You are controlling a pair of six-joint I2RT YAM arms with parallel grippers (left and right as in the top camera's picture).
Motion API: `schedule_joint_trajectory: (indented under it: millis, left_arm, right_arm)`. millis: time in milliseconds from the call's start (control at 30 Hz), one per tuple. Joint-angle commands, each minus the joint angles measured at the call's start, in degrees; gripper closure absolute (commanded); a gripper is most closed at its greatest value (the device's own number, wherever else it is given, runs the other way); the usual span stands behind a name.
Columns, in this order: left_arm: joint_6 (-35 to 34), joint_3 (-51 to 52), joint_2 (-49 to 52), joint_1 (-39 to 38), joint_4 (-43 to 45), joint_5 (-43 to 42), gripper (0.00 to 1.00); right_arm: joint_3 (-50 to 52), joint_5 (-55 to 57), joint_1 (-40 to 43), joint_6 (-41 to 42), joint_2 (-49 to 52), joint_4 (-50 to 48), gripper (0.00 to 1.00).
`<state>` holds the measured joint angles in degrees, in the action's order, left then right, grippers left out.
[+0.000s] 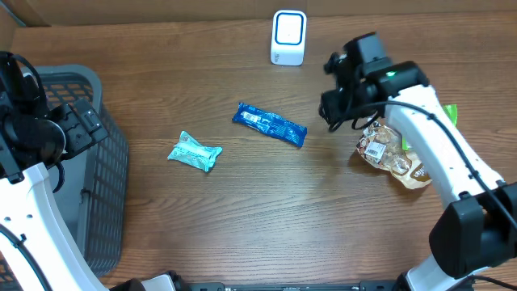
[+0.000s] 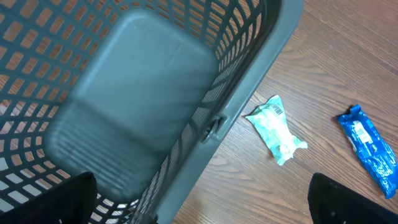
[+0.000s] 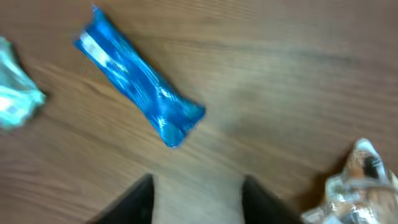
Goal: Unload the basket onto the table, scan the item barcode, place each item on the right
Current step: 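Push the blue packet rightward toward the nut bag with the right gripper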
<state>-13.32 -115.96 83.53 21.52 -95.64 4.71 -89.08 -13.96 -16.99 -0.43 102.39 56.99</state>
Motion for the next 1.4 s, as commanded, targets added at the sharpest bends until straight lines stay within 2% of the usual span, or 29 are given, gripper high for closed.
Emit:
schedule_joint_trajectory:
  millis: [0,67,200,233,333,467,667,867,967,1100,1367]
  left_arm:
    - [0.5,-0.3,-0.4,0.3,0.1,-0.2,0.0]
    - [0.5,-0.3,-0.4,0.3,0.1,-0.2,0.0]
    - [0.5,-0.3,-0.4,0.3,0.1,-0.2,0.0]
    - [0.5,-0.3,-0.4,0.2,0.1,-0.2,0.0]
    - [0.5,-0.3,-0.4,0.2,0.1,-0.3,0.0]
    - [0.5,-0.3,-0.4,0.2,0.1,-0.2,0.0]
    - [0.5,-0.3,-0.4,0.2,0.1,-0.2,0.0]
    - [0.5,-0.3,-0.4,0.2,0.1,-0.2,0.0]
    - [0.5,-0.3,-0.4,0.2,0.1,-0.2,0.0]
    - [0.5,-0.3,-0.4,0.2,0.1,-0.2,0.0]
    - [0.5,-0.3,-0.4,0.2,0.1,-0.2,0.0]
  right_arm:
    - [-0.2,-10.7,-2.2,2.7,-0.2,-8.4,0.0]
    - [-0.2,-10.6,-4.6,7.0,1.2,-16.3,0.0]
    - [-0.2,-10.6,-9.0,17.7,6.2,-25.4,0.0]
    - [-0.2,-10.6,-9.7,20.3,7.6,-27.1,0.06]
    - [-0.2,-10.5,-11.3,28.3,13.8,-33.0,0.45]
    - [-0.2,-9.6,-11.8,37.5,20.3,-37.1,0.54]
    - [-0.2,-9.0,-10.9,41.3,23.9,-35.2,0.53]
    - [-0.2,-6.3,-8.5,42.6,23.9,-27.2,0.55]
    - [-0.2,-5.3,-6.1,47.6,23.9,-23.1,0.56]
    - [-0.2,-7.1,-1.6,47.5,23.8,-20.7,0.55]
    - [-0.3,-5.3,7.9,36.2,21.7,-16.4,0.55]
